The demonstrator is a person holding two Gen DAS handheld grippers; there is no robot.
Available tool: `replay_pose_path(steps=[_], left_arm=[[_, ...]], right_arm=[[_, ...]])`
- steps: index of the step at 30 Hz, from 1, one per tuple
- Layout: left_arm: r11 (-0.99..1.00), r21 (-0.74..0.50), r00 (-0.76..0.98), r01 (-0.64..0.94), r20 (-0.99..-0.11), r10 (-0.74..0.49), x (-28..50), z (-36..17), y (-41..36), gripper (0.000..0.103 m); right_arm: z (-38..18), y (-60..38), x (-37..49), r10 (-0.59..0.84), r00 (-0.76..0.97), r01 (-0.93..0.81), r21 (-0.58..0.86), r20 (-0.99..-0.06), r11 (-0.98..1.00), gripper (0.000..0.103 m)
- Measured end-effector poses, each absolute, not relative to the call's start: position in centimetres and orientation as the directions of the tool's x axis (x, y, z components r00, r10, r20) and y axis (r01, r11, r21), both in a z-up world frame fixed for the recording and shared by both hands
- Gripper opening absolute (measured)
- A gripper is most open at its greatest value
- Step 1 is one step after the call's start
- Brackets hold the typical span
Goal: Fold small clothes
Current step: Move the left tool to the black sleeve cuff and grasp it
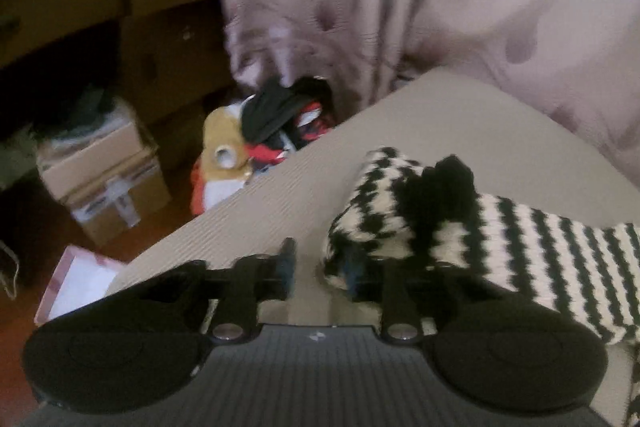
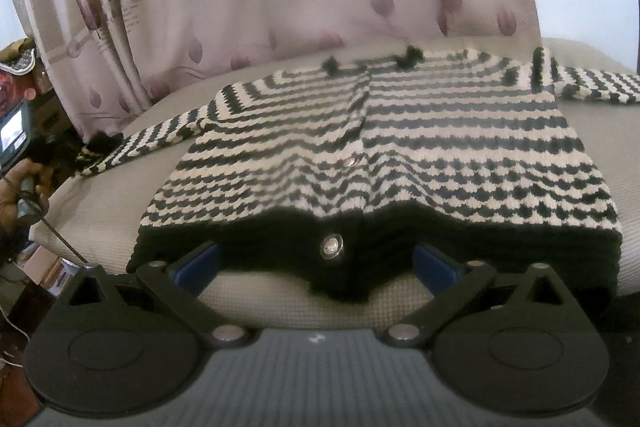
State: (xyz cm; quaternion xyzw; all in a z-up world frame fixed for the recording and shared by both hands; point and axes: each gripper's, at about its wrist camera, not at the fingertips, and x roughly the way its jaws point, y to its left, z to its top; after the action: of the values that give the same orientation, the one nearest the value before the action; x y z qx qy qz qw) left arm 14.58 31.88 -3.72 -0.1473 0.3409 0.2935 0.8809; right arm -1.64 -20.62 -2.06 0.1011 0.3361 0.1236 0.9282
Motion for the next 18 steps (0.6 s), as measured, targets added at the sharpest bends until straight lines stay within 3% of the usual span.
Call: replay_pose_path(steps=[6, 8, 11, 13, 18], left_arm=[[0.697, 0.009, 0.537, -0.717, -0.631, 0.560, 12.2, -2.3, 32.5, 0.071], [0.658, 0.041, 0.508, -0.752, -0.601, 0.617, 12.1, -1.8, 32.7, 0.091], [0.580, 0.047, 0.469, -0.813, -0.538, 0.701, 11.3, -0.8, 33.5, 0.087], [0.631, 0.081, 0.510, -0.771, -0.515, 0.689, 11.4, -0.4, 33.0, 0.087], [0.779, 0.337, 0.667, -0.529, -0.403, 0.627, 12.5, -0.6, 28.2, 0.086]], right_arm=[[-1.7, -20.6, -1.9, 0.304, 0.752, -0.177, 0.265, -0.585, 0.948, 0.103], [-1.7, -20.9, -2.0, 0.302, 0.756, -0.171, 0.271, -0.581, 0.947, 0.103], [-1.8, -21.5, -2.0, 0.296, 0.759, -0.149, 0.287, -0.580, 0.946, 0.103], [-1.8, -21.8, -2.1, 0.302, 0.759, -0.146, 0.302, -0.577, 0.942, 0.103], [-1.9, -21.7, -2.1, 0.302, 0.757, -0.152, 0.293, -0.579, 0.944, 0.103]])
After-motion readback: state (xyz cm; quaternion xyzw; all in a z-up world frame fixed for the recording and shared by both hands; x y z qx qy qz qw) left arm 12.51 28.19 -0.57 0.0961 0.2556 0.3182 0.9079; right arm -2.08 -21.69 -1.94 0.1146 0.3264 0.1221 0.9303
